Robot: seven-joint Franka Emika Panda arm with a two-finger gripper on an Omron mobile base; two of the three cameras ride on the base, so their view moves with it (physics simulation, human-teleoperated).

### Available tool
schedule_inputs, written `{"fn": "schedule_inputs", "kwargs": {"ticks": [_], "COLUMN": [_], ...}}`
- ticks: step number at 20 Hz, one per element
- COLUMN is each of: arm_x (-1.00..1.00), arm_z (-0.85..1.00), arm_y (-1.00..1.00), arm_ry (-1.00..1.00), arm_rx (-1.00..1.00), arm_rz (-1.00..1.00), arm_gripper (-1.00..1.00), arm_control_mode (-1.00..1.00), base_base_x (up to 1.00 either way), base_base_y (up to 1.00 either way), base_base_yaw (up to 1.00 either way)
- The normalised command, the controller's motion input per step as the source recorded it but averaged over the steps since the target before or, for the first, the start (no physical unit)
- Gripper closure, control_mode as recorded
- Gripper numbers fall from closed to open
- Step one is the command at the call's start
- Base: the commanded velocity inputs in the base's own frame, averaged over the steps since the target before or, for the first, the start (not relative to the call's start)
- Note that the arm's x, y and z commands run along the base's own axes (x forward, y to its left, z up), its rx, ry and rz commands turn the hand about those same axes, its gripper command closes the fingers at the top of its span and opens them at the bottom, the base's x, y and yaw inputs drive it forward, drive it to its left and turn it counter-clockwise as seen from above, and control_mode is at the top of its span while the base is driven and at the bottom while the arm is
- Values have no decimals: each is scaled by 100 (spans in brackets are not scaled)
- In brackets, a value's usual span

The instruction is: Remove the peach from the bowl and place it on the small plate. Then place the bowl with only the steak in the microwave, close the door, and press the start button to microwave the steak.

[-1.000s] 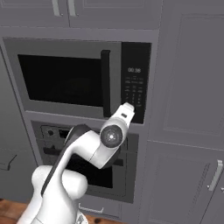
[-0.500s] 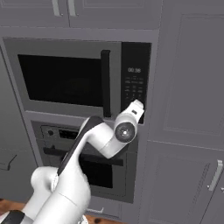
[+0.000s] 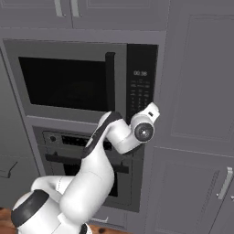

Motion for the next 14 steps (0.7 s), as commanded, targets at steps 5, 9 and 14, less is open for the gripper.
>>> {"fn": "schedule_inputs", "kwargs": {"ticks": [5,9,14], "arm_x": [50,50,40], "arm_z": [-27,-20,-38], "arm_y": [-14,-13,-1], "arm_ry": [0,0,0], "arm_rx": [11,11,6], "arm_rz": [0,0,0], "arm_gripper": [-100,-100,-100], "arm_control_mode": [-100,-100,-100], "base_base_x": [0,0,0], "base_base_y": [0,0,0], "base_base_yaw": [0,0,0]}}
